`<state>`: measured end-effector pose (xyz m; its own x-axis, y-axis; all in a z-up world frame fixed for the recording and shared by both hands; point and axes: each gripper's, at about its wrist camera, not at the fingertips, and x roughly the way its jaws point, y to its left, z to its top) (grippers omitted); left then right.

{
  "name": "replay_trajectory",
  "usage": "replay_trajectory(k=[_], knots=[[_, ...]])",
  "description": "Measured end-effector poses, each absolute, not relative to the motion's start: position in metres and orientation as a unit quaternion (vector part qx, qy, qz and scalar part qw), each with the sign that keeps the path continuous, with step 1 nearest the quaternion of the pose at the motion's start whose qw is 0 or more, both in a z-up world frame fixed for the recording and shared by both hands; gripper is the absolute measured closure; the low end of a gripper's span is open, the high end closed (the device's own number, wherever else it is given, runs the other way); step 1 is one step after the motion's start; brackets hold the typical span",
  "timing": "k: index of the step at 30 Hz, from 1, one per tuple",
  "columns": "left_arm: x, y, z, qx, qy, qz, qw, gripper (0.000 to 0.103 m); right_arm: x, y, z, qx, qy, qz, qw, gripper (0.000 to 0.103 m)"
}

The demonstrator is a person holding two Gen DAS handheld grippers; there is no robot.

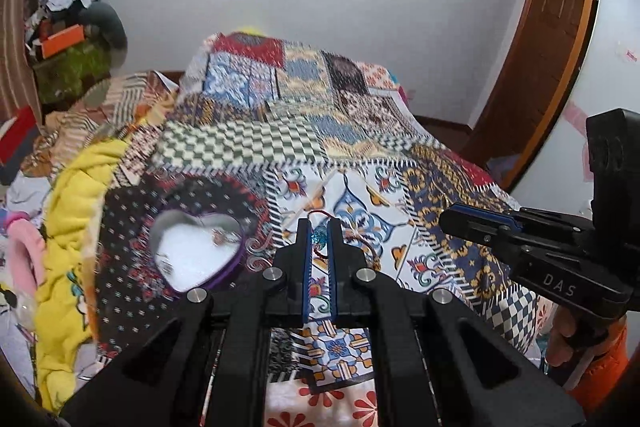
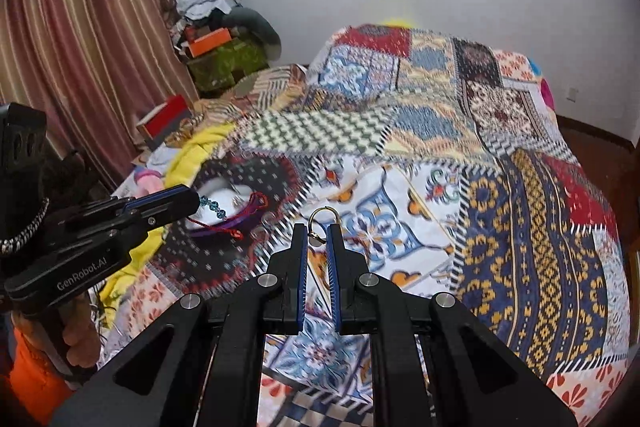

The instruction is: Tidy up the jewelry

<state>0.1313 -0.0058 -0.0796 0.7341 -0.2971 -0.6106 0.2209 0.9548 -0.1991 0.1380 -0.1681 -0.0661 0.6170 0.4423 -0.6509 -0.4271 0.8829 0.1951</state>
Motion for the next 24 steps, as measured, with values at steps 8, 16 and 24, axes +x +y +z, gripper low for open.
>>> replay_trajectory(k=[8, 16, 24], knots=[[0.123, 0.013, -0.061, -0.056, 0.305, -0.111, 0.944, 0.098, 0.139, -0.15, -0.046, 0.013, 0.336, 0.259, 0.906, 0.095], [0.123, 0.038, -0.051, -0.058, 0.28, -0.079, 0.955, 0.098, 0.145, -0.127, -0.034, 0.01, 0.319, 0.277, 0.906, 0.095], [0.135, 0.064, -0.05, -0.071, 0.269, -0.061, 0.959, 0.098, 0.152, -0.098, -0.034, -0.003, 0.315, 0.301, 0.9, 0.095]])
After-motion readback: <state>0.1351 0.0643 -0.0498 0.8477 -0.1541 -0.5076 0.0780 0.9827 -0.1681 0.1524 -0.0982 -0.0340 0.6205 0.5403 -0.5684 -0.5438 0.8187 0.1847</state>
